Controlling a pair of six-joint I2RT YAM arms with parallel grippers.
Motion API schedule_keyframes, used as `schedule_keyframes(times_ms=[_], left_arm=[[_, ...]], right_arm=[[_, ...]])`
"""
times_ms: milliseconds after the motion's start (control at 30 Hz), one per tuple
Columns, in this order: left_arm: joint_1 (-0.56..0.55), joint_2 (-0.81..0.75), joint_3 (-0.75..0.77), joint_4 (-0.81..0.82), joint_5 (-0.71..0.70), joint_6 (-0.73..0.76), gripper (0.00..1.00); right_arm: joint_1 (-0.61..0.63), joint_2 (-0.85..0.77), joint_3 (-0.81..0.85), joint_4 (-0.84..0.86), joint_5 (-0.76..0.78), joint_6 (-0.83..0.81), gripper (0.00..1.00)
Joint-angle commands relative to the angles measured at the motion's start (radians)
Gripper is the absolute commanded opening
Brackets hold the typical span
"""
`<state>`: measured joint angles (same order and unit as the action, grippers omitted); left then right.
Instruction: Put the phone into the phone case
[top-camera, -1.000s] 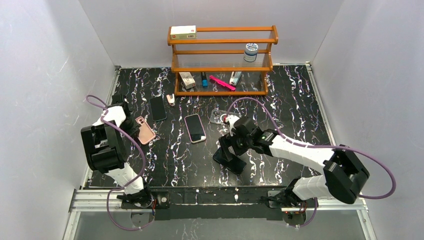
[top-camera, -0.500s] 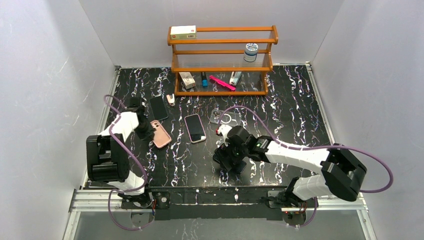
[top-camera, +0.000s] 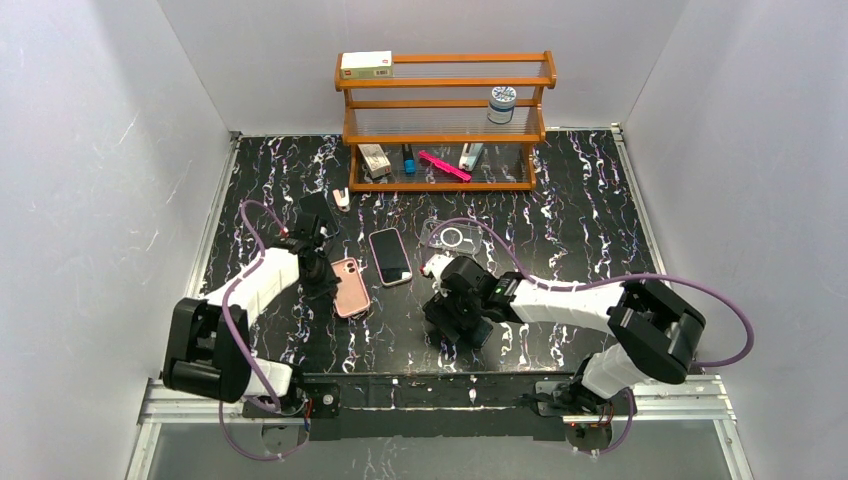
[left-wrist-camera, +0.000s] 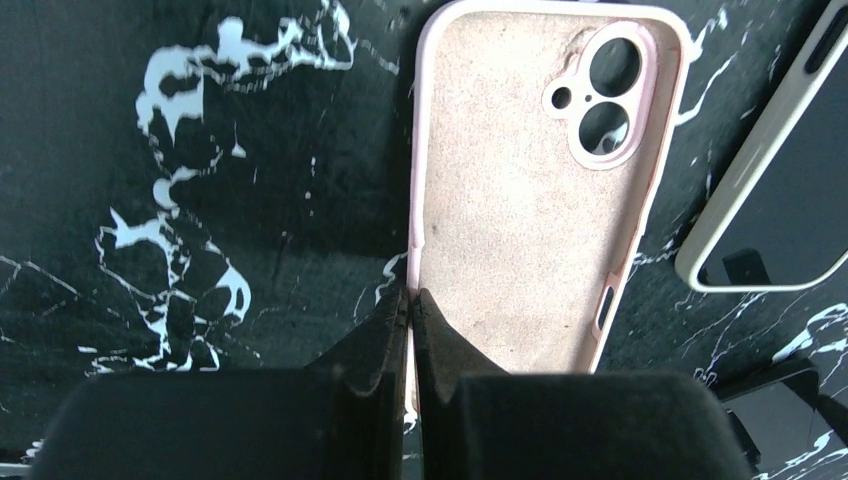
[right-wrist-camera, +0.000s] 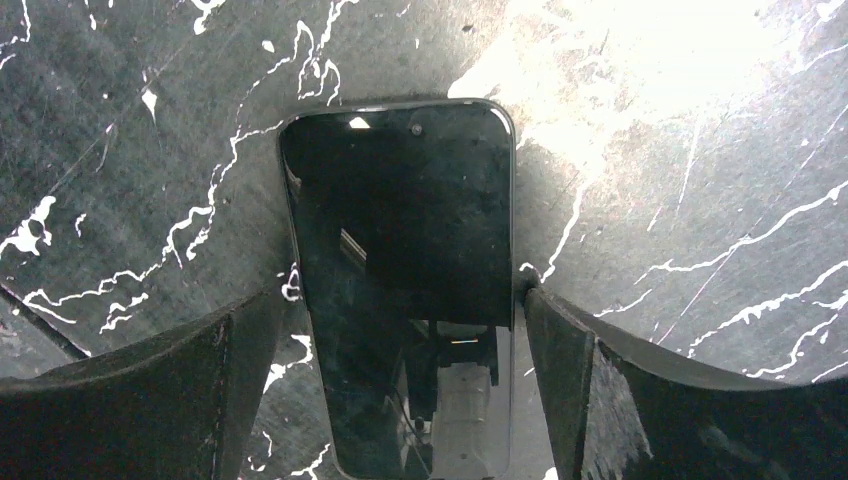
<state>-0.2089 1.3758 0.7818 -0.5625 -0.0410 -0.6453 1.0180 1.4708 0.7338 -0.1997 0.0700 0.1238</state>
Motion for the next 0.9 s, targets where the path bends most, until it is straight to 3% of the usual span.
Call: schedule_keyframes(times_ms=[0,400,867], left_arm=[[-0.028,-0.079,-0.045,-0.029,-0.016,-0.041,0.00],[-0.208,-0.143,-0.100,-0.027,-0.062,-0.161,0.00],[-0.417,-0.131,-0.139,-0.009,-0.142,-0.295,0.00]], right_arm=[[0.008,0.045,0.037,-0.004,0.030,-0.011,0.96],[0.009,0.071,0.043,0.003,0.014,0.113,0.70],[0.009,0.041,0.022,0.002,0.097,0.236,0.59]])
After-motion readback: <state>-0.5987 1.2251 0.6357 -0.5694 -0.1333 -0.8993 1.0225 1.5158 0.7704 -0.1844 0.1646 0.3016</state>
